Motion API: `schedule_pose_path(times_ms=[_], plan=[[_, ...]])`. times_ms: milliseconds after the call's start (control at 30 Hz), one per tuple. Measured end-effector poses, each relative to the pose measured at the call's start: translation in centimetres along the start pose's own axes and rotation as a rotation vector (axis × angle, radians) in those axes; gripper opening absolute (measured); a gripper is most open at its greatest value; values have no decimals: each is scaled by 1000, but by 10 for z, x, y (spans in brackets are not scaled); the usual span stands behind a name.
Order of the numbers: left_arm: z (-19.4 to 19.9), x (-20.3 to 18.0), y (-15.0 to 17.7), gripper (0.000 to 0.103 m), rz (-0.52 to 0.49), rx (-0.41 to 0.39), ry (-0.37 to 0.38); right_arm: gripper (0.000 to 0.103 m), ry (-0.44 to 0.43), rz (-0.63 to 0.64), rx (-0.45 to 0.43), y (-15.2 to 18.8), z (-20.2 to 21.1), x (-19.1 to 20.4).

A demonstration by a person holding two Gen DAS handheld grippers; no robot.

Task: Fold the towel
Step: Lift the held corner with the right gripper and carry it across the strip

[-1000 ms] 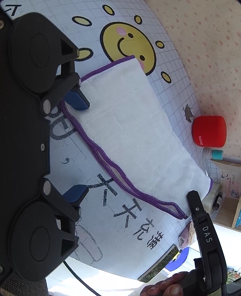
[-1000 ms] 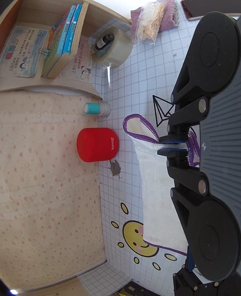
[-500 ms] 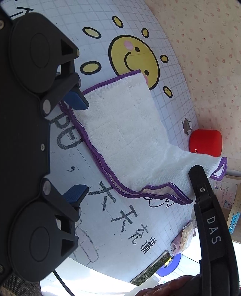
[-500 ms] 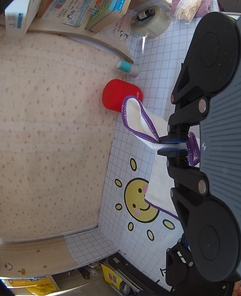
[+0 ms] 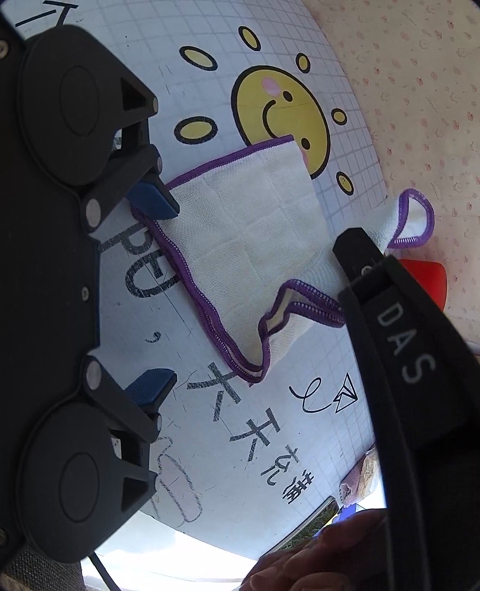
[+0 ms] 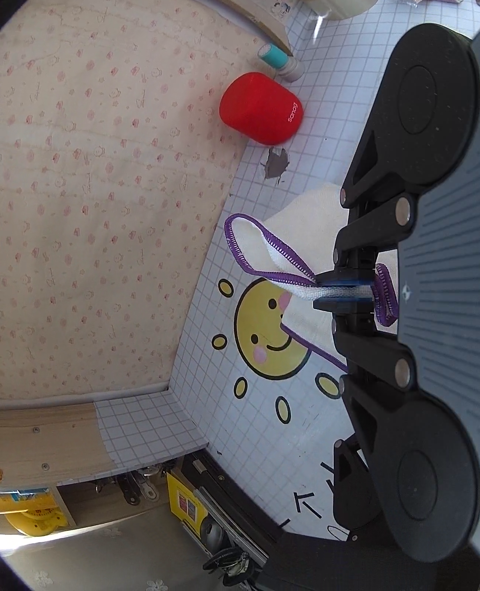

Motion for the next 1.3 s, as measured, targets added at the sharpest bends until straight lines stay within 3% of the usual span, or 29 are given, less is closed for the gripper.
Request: schedule_pose_path(times_ms=[200, 900, 1133, 1300], plan=[[4, 6, 1, 89, 44, -12, 30, 5, -51, 24, 27, -1, -15, 13], [8, 4, 8, 89, 23, -30, 41, 5, -216, 220, 164, 1, -47, 46], [7, 3, 10, 89, 26, -37, 39, 11, -294, 146, 189, 4, -56, 46], [6, 0, 11, 89, 22, -39, 31, 14, -322, 100, 143, -5, -45, 39]])
Point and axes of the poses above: each gripper's, at about its wrist camera, not at the fingertips, and z roughly against the way its jaws point, x to its left, y to its underside, the point moved 9 cm from there along -z, roughly the way its jaws point, and after that the axes turned 8 degrees about z, right-handed, at the moved point
